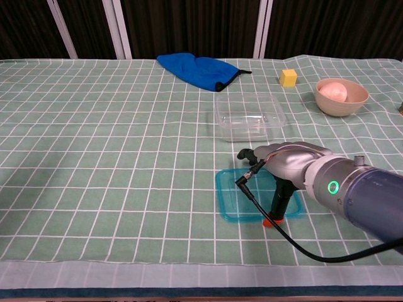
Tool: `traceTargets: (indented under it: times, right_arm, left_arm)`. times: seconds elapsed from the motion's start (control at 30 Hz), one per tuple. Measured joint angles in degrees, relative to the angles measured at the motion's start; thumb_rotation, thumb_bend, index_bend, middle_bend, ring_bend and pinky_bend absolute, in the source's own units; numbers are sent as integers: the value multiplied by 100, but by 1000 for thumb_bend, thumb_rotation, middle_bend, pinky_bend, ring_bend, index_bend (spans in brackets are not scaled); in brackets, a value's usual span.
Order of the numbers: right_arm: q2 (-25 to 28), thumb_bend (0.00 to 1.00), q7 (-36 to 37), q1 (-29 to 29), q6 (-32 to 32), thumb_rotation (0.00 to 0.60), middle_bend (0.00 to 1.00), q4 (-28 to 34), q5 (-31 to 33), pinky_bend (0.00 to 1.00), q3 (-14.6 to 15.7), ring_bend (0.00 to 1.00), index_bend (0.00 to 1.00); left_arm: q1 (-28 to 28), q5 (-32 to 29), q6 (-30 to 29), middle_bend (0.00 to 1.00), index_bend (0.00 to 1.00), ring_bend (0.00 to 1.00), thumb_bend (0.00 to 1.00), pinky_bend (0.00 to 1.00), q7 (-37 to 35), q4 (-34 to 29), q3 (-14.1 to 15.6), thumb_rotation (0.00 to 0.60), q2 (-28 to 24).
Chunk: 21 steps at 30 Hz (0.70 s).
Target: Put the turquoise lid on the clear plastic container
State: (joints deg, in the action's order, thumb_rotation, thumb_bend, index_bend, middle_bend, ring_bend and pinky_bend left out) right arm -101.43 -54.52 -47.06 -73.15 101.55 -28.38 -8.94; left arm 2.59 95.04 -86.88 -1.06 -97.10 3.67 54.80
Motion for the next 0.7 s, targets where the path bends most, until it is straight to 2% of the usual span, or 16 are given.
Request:
traceTargets:
  times: [0.7]
  right_arm:
    - [-79, 155, 22, -46, 18, 600, 176, -131, 59, 0, -1, 0, 0]
  left_arm:
    - [-4, 0, -5, 0, 76, 0, 525, 0, 10, -3, -7, 600, -2]
